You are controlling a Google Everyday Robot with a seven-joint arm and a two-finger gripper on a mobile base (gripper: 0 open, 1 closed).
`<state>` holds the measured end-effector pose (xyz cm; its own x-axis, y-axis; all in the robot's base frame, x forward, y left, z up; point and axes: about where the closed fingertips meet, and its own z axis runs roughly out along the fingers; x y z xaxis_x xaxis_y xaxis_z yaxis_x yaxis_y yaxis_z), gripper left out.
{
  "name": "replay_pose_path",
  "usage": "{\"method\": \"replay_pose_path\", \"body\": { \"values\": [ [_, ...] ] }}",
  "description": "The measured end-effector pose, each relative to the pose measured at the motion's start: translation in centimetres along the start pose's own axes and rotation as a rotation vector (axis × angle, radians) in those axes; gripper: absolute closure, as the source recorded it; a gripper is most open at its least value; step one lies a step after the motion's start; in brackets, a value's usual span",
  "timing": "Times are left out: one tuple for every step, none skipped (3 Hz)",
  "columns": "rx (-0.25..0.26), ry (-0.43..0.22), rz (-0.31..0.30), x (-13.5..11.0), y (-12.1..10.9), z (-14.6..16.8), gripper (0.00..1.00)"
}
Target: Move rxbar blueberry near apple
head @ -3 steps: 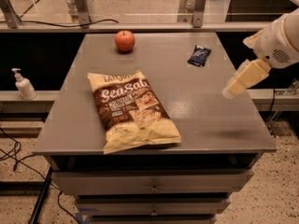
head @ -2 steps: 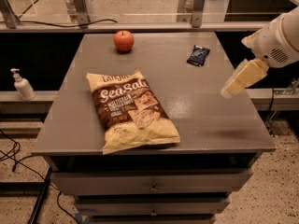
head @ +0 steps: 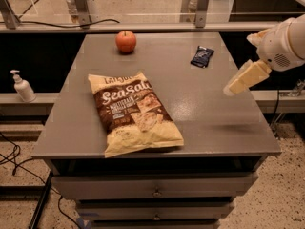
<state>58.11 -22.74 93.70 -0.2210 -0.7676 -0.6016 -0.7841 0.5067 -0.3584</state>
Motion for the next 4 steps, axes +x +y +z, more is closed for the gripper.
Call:
{"method": "replay_pose_path", "body": {
  "values": [
    [0.055,-0.092,0.117,-0.9,-4.4,3.4,0.00],
    [0.048,-0.152,0.228,-2.4,-7.0,7.5,0.00],
    [0.023,-0.199,0.322,-3.6,-7.7,12.1,0.00],
    [0.033,-0.245,0.375,-3.2,-8.5,15.8,0.00]
  ]
}}
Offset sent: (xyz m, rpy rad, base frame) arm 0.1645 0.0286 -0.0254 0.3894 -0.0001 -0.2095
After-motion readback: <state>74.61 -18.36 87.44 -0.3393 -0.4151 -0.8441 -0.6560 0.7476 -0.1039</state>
